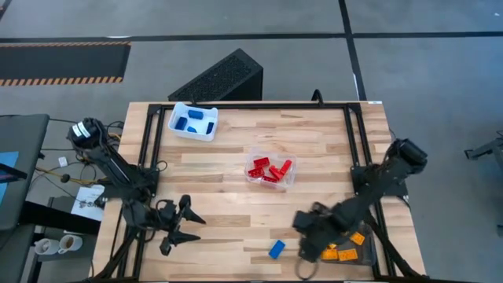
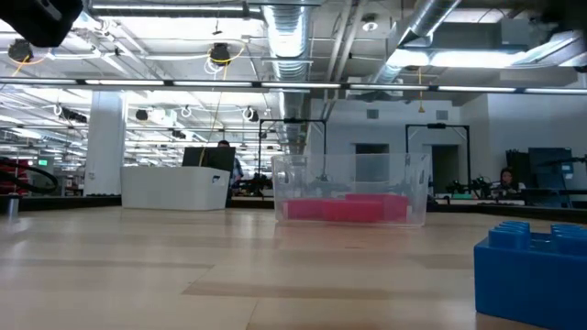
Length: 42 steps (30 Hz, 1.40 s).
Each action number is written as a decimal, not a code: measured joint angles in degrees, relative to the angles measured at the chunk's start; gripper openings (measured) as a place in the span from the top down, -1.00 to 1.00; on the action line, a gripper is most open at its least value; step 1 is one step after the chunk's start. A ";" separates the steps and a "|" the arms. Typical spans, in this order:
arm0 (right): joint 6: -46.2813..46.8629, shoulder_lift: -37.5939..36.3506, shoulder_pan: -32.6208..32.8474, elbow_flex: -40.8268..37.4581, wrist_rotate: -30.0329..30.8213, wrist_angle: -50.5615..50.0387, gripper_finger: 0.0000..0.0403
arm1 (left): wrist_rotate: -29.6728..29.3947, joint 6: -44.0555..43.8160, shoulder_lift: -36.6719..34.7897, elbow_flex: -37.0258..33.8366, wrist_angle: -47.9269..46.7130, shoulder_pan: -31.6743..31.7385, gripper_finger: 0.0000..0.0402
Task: Sort & place blocks by color
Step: Put the blue game piece into the white bin
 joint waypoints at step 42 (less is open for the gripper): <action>-45.57 29.34 -4.75 18.14 -1.08 5.72 -0.39 | 0.34 1.11 1.25 1.21 -2.23 0.00 -0.13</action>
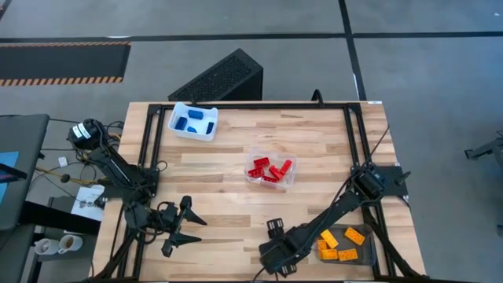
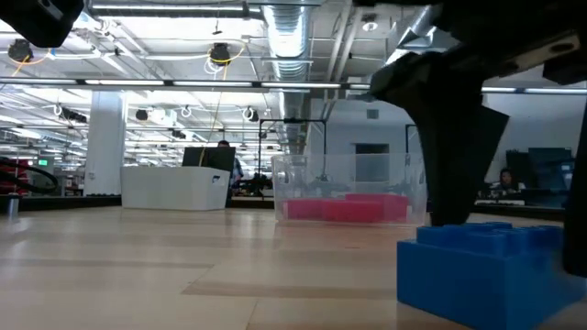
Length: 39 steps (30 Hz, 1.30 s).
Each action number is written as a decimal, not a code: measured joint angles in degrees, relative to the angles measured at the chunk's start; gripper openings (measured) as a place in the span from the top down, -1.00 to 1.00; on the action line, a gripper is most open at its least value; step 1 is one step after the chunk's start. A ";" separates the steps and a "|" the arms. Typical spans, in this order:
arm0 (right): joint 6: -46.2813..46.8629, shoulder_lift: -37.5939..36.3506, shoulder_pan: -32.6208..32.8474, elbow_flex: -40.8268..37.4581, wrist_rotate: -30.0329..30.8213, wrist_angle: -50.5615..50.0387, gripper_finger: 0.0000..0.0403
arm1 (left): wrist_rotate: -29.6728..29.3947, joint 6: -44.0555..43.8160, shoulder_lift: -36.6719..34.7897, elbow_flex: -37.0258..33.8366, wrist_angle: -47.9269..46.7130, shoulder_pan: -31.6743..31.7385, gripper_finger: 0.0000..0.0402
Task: Sort & place blocks by color
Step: Put the blue game piece into the white bin
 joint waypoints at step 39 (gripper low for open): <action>5.59 1.70 -5.44 7.13 30.30 14.19 0.39 | -0.96 -2.99 -0.02 0.02 -5.14 0.04 -0.13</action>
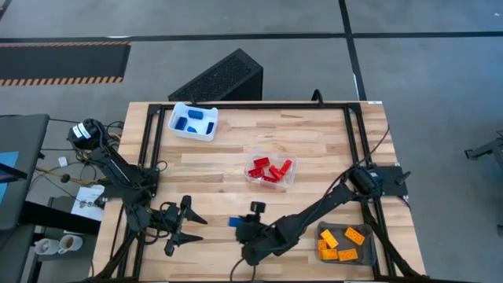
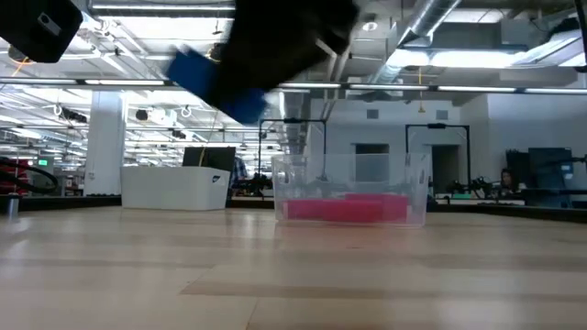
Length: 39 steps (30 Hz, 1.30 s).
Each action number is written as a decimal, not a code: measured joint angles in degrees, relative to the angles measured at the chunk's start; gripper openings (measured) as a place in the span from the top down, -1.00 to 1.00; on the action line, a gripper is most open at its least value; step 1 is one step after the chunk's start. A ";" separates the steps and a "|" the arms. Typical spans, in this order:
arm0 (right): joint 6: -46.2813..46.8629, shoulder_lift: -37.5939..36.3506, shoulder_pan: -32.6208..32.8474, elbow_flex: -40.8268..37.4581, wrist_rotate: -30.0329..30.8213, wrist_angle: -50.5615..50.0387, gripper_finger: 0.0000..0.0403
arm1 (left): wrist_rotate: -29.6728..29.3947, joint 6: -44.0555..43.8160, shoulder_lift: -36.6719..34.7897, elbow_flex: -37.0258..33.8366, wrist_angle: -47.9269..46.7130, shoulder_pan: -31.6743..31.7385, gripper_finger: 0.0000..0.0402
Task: Sort & place blocks by color
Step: Put the blue game piece into the white bin
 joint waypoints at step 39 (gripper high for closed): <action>-15.55 0.09 -4.09 -10.93 -3.54 49.86 0.33 | -3.32 9.96 0.26 0.04 -2.45 3.94 -0.47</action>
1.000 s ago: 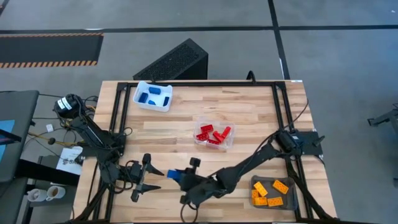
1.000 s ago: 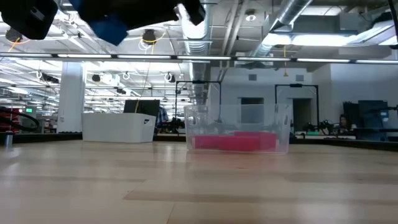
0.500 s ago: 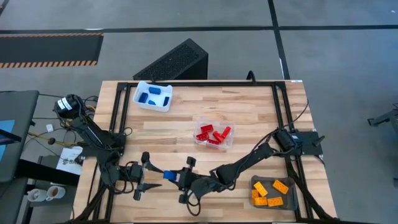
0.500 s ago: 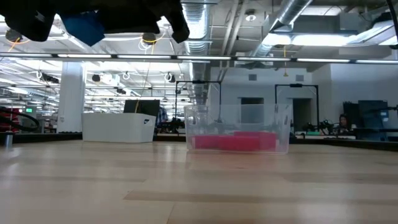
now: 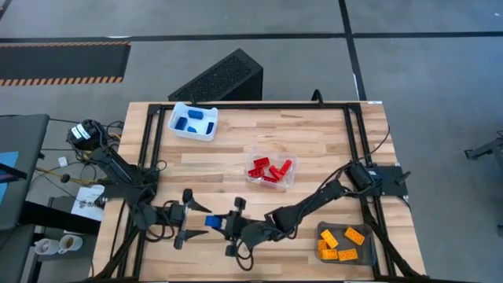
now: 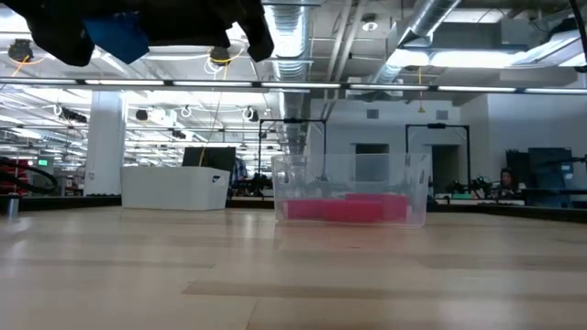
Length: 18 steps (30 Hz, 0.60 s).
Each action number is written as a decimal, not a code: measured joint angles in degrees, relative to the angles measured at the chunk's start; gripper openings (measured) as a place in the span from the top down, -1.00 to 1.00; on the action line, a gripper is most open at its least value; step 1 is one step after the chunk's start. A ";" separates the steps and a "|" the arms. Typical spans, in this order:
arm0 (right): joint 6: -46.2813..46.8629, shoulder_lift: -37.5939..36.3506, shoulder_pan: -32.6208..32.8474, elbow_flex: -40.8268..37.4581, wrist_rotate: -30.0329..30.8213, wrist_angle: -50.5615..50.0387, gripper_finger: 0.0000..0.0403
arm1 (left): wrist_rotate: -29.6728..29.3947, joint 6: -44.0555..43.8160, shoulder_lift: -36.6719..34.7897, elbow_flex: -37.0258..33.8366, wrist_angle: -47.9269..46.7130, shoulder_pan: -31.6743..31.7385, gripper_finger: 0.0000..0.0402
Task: Sort & place blocks by color
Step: Put the blue game piece into the white bin
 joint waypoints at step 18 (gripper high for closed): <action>-1.29 0.00 -0.77 0.04 -2.29 2.38 0.31 | 2.97 0.90 0.02 0.00 -0.83 2.20 0.23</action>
